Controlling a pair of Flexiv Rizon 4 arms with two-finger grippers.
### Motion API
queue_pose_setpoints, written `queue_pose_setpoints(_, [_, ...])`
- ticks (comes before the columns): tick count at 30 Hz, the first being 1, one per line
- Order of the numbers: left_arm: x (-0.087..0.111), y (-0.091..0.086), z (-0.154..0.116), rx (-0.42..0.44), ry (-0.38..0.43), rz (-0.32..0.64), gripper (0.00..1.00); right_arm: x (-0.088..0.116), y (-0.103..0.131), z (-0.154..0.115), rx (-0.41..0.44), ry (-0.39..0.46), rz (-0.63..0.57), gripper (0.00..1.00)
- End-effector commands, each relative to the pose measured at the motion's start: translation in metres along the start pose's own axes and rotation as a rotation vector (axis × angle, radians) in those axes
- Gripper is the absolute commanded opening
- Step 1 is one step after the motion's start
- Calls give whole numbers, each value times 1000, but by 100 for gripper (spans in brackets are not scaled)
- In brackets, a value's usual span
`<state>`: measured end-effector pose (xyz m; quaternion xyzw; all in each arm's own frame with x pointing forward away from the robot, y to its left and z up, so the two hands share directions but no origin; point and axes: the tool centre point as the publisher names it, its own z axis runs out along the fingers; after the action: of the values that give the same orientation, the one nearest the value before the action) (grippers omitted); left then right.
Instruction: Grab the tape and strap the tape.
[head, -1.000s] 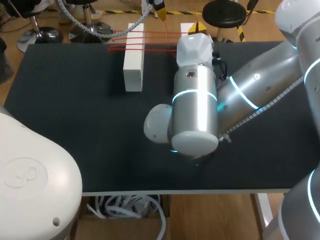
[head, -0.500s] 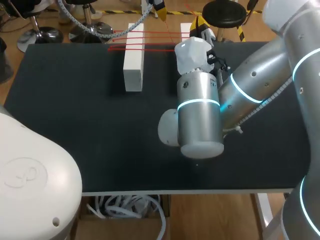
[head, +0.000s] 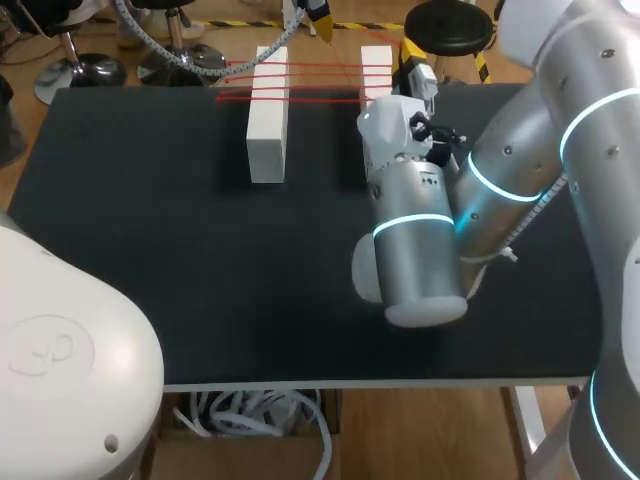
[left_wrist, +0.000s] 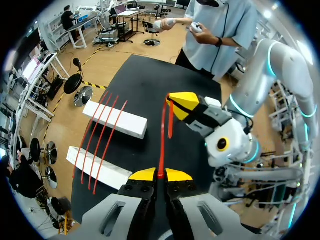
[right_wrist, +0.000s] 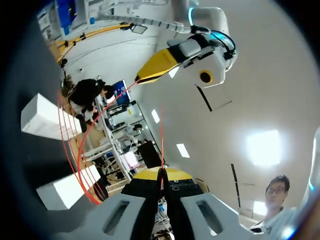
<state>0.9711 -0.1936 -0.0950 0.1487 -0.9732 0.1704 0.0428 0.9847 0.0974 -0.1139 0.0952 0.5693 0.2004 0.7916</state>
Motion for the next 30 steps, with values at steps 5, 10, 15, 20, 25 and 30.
queue_pose_setpoints(5, [0,0,-1,-3,-1,-1,0,-3,-2,-3,14,29,-70,0])
queue_pose_setpoints(10, [0,0,-1,-3,-1,-1,0,-12,4,-1,17,38,-73,0])
queue_pose_setpoints(15, [0,0,-1,-3,-1,-1,0,-25,13,3,14,47,-72,0])
queue_pose_setpoints(20, [0,0,-1,-3,-1,-1,0,-32,19,8,12,44,-85,0])
queue_pose_setpoints(25, [0,0,-1,-3,-1,-1,0,-35,23,13,26,57,-108,0])
queue_pose_setpoints(30, [0,0,-1,-3,-1,-1,0,-37,27,13,35,88,-126,0])
